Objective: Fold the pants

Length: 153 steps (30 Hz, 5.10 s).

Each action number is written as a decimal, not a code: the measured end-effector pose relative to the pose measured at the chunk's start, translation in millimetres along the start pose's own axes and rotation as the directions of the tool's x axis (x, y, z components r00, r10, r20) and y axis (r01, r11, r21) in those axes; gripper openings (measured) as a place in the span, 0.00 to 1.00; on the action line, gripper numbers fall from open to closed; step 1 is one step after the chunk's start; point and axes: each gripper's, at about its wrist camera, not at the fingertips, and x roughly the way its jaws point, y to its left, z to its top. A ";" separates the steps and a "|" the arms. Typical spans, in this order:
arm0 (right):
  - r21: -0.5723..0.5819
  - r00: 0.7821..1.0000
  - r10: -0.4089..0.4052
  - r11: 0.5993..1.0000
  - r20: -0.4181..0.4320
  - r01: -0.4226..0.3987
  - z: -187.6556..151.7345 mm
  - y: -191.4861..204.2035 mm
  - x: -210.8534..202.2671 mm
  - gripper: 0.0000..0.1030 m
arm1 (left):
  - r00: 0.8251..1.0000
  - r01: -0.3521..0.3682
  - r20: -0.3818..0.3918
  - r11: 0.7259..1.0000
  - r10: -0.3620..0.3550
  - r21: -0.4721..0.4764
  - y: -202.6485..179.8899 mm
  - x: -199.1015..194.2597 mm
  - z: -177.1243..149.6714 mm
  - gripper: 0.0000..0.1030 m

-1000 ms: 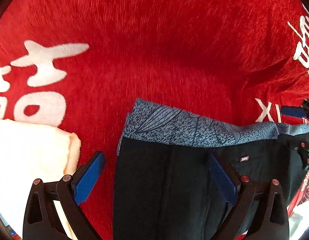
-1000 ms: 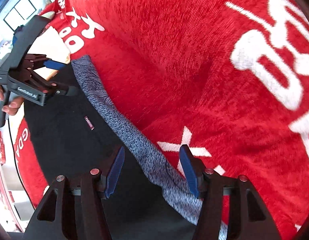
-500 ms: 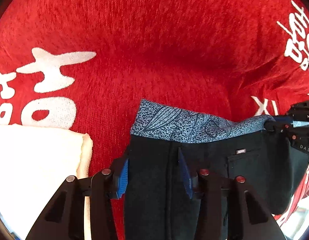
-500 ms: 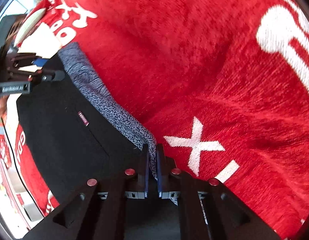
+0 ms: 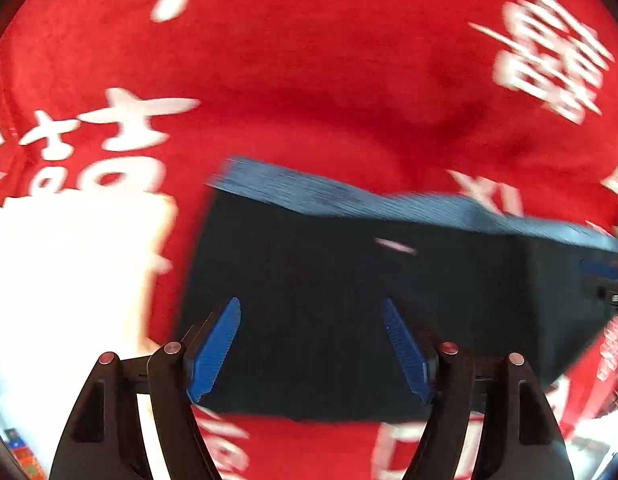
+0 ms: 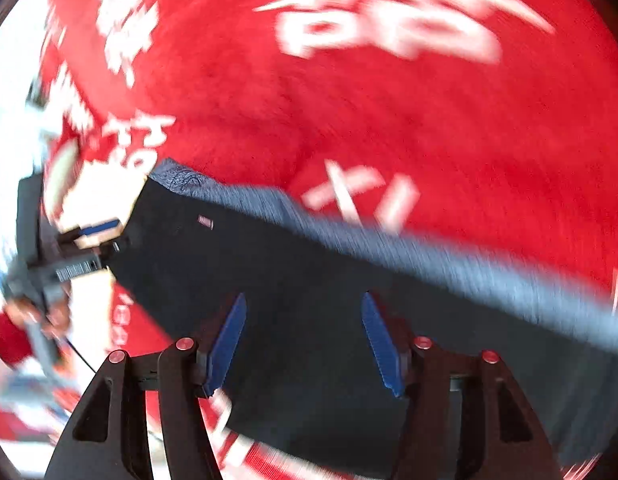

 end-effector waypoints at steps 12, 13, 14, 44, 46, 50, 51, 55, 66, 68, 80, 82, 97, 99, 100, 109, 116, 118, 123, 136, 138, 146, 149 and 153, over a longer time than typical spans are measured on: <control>0.551 0.981 0.155 0.812 0.115 -0.193 -153.6 -117.4 -44.3 0.47 | 0.995 0.098 -0.021 0.981 -0.096 0.165 -159.2 -5.7 -66.8 0.73; 0.566 0.978 0.156 0.799 0.136 -0.205 -156.8 -121.7 -44.3 0.47 | 0.997 0.081 -0.007 0.979 -0.082 0.188 -163.7 -10.2 -69.1 0.73; 0.576 0.975 0.157 0.787 0.156 -0.219 -159.0 -125.6 -44.4 0.47 | 0.998 0.067 0.003 0.975 -0.069 0.213 -161.5 -10.3 -68.4 0.73; 0.616 0.963 0.154 0.743 0.222 -0.261 -167.5 -121.9 -14.1 0.07 | 0.996 0.073 -0.054 0.992 -0.067 0.106 -154.5 33.0 -83.6 0.76; 0.623 0.958 0.181 0.730 0.221 -0.281 -169.1 -124.7 -19.8 0.14 | 0.995 0.076 -0.078 0.994 -0.069 0.077 -151.0 31.4 -79.3 0.76; 0.581 0.979 0.106 0.792 0.173 -0.189 -175.3 -127.8 -50.7 0.24 | 0.997 0.029 -0.074 0.997 -0.024 0.067 -149.7 21.2 -67.5 0.76; 0.572 0.982 0.079 0.804 0.173 -0.165 -177.8 -131.6 -61.3 0.24 | 0.998 0.024 -0.063 0.997 -0.020 0.074 -153.3 16.6 -63.5 0.76; 0.622 0.975 -0.098 0.781 0.200 -0.050 -189.1 -175.3 -110.1 0.24 | 1.000 0.018 -0.025 0.992 -0.015 0.122 -179.7 9.8 -46.6 0.76; 0.888 0.856 -0.487 0.453 0.175 0.076 -226.0 -327.3 -189.6 0.57 | 1.000 -0.015 -0.025 0.991 0.019 0.132 -271.9 59.7 -5.1 0.76; 0.886 0.851 -0.499 0.453 0.164 0.095 -222.7 -344.6 -187.4 0.56 | 0.998 -0.056 -0.016 0.989 0.058 0.134 -278.2 65.0 -7.5 0.79; 0.773 0.784 -0.600 0.570 0.158 0.280 -188.5 -342.8 -195.7 0.12 | 0.991 -0.131 0.016 0.982 0.130 0.135 -281.1 61.2 -5.1 0.92; 0.722 0.735 -0.660 0.585 0.158 0.369 -185.2 -328.7 -203.0 0.12 | 0.989 -0.145 0.026 0.978 0.143 0.151 -287.0 62.6 -6.5 0.92; 0.534 0.861 -0.436 0.809 0.263 0.246 -134.6 -272.7 -174.9 0.34 | 0.988 -0.148 0.057 0.982 0.142 0.116 -293.9 76.1 42.2 1.00; 0.482 0.876 -0.406 0.840 0.259 0.247 -111.1 -269.3 -150.4 0.34 | 0.988 -0.156 0.028 0.984 0.154 0.084 -293.1 92.4 48.6 1.00; 0.466 0.880 -0.411 0.844 0.240 0.267 -99.8 -269.5 -133.9 0.34 | 0.990 -0.142 0.030 0.988 0.141 0.059 -289.5 92.5 47.9 1.00; 0.538 0.849 -0.507 0.762 0.150 0.360 -60.5 -309.6 -115.8 0.34 | 0.991 -0.127 0.048 0.991 0.125 0.046 -280.0 88.2 62.6 1.00; 0.501 0.873 -0.471 0.790 0.130 0.352 -114.1 -270.5 -147.6 0.53 | 0.995 -0.096 -0.013 0.991 0.097 0.092 -268.2 57.0 35.1 1.00; 0.495 0.885 -0.449 0.800 0.122 0.338 -133.2 -257.4 -145.9 0.55 | 0.994 -0.102 -0.034 0.988 0.106 0.114 -265.4 54.3 11.8 1.00; 0.468 0.885 -0.459 0.801 0.079 0.374 -165.6 -245.9 -115.8 0.66 | 0.997 -0.075 -0.027 0.994 0.078 0.081 -256.9 68.1 -25.5 1.00; 0.454 0.885 -0.458 0.808 0.085 0.375 -151.6 -249.4 -111.6 0.76 | 0.996 -0.080 -0.033 0.994 0.083 0.079 -260.9 66.4 -21.5 1.00; 0.455 0.883 -0.462 0.806 0.085 0.378 -151.7 -249.3 -111.5 0.76 | 0.996 -0.080 -0.033 0.994 0.082 0.080 -262.0 65.6 -21.1 1.00; 0.472 0.889 -0.445 0.809 0.102 0.351 -152.4 -251.7 -108.3 0.77 | 0.996 -0.083 -0.036 0.994 0.085 0.076 -259.9 67.9 -21.3 1.00; 0.481 0.900 -0.419 0.818 0.120 0.316 -155.5 -255.0 -114.6 0.77 | 0.995 -0.085 -0.037 0.993 0.088 0.076 -257.2 72.1 -18.7 1.00; 0.507 0.912 -0.380 0.822 0.152 0.258 -160.9 -260.7 -119.7 0.77 | 0.995 -0.089 -0.033 0.993 0.092 0.077 -255.5 73.1 -18.9 1.00</control>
